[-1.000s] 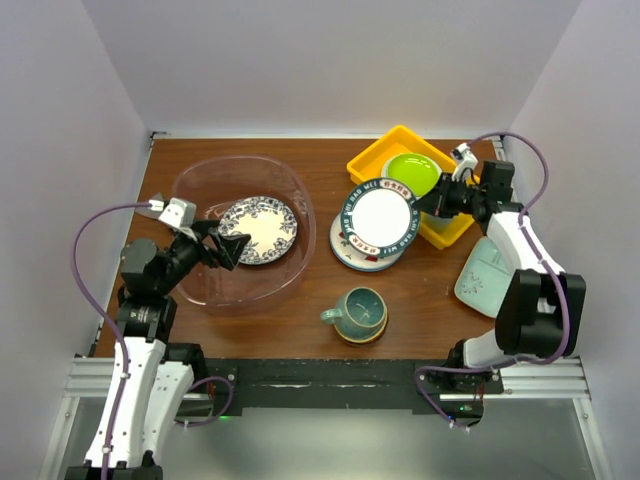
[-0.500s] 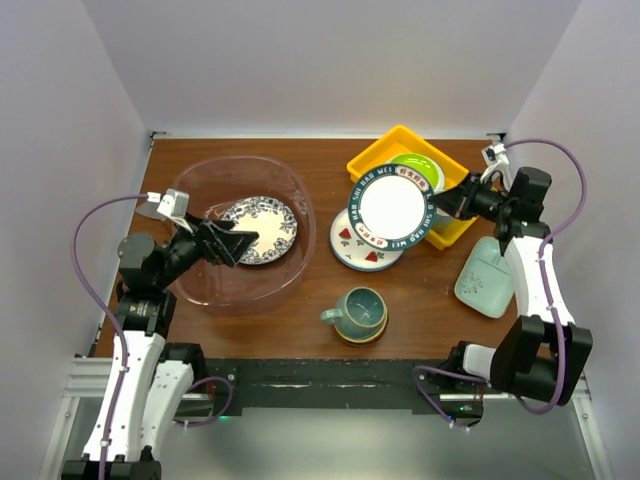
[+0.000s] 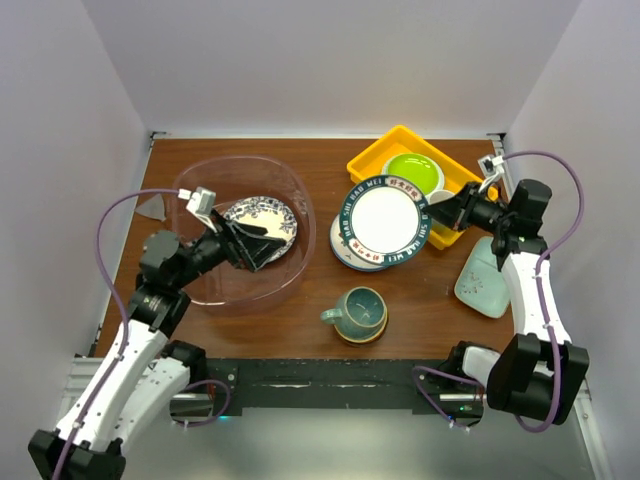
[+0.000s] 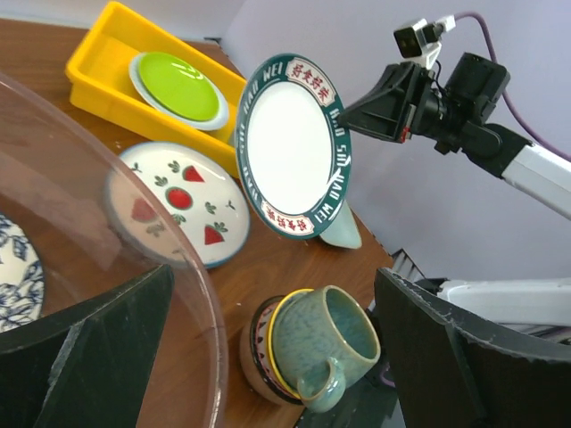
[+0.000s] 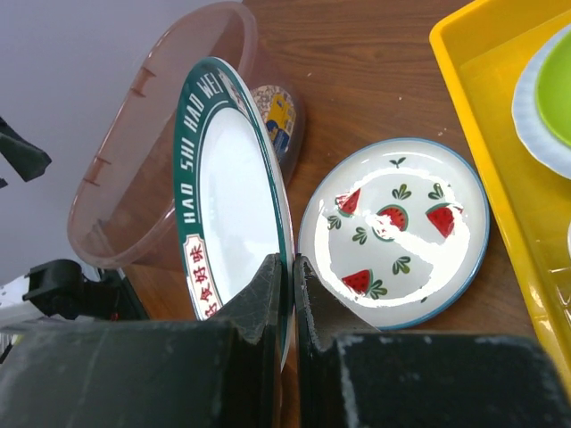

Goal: Place the mixed dishes into the plastic bin
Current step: Pick up the plate at the center of the board.

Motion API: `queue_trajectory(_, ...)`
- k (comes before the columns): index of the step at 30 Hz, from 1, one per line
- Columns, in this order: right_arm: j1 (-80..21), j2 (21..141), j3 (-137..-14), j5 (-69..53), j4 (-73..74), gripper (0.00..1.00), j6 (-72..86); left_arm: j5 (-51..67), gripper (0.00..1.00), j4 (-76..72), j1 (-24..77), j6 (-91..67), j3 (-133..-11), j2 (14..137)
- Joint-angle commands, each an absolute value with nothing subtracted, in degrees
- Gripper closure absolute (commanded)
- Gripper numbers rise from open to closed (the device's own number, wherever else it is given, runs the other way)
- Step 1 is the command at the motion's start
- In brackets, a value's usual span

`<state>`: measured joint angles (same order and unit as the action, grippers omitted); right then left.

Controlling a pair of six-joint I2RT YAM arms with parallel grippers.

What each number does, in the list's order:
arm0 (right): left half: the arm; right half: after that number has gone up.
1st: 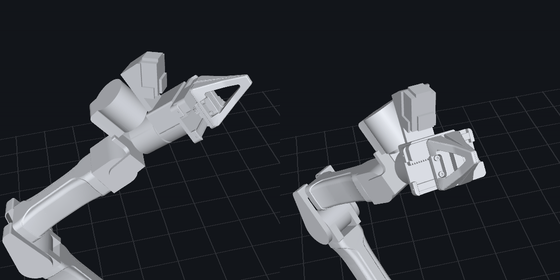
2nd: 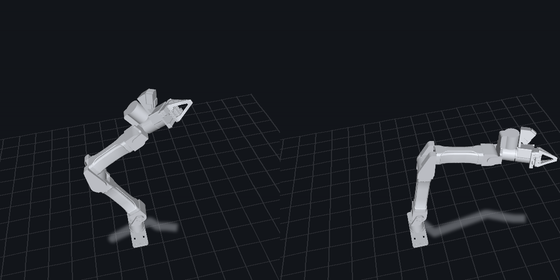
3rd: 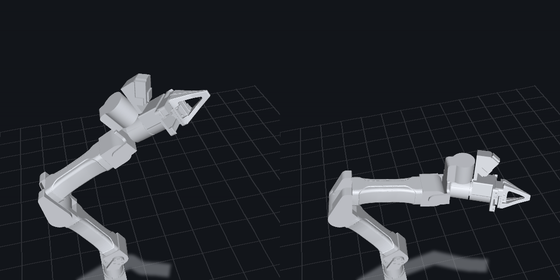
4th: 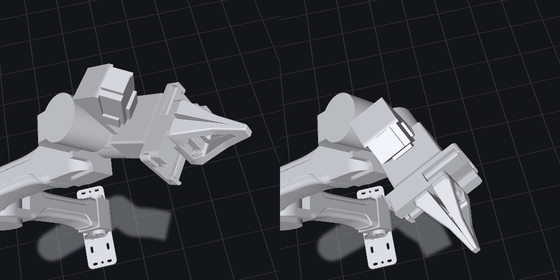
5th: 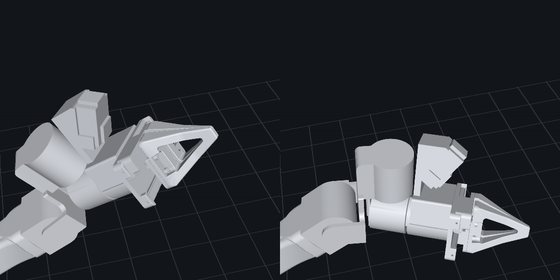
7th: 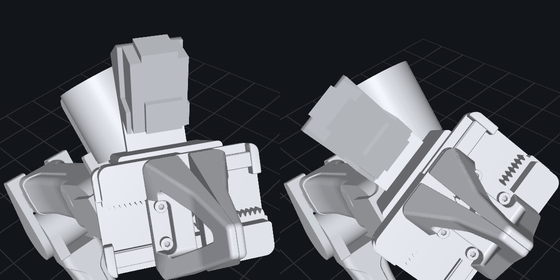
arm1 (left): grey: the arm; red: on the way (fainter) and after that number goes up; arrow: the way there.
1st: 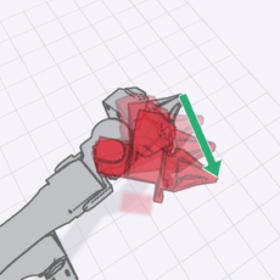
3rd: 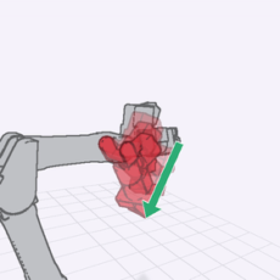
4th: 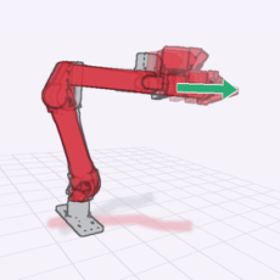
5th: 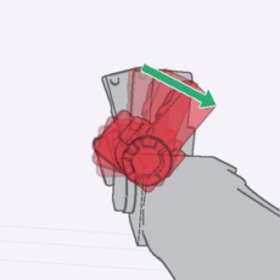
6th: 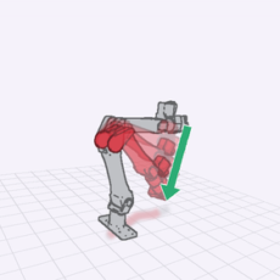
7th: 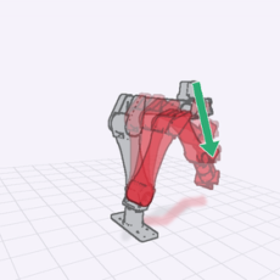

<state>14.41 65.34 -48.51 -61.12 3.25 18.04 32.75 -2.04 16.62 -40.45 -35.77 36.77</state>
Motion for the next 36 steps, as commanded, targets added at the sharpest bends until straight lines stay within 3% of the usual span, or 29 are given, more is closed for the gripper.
queue_trajectory(1,14.85,64.16,-47.99,-66.62,-2.46,1.00,18.90,26.46,0.00,-7.20,21.44,-42.10,-35.33,38.76)
queue_trajectory(14,14.85,65.48,-47.46,-69.17,-2.81,1.00,16.96,20.31,0.00,-12.13,30.93,-42.71,-34.19,42.36)
queue_trajectory(36,14.85,66.27,-47.20,-70.14,-2.90,1.00,16.35,15.91,0.00,-16.34,36.12,-43.07,-34.28,46.05)
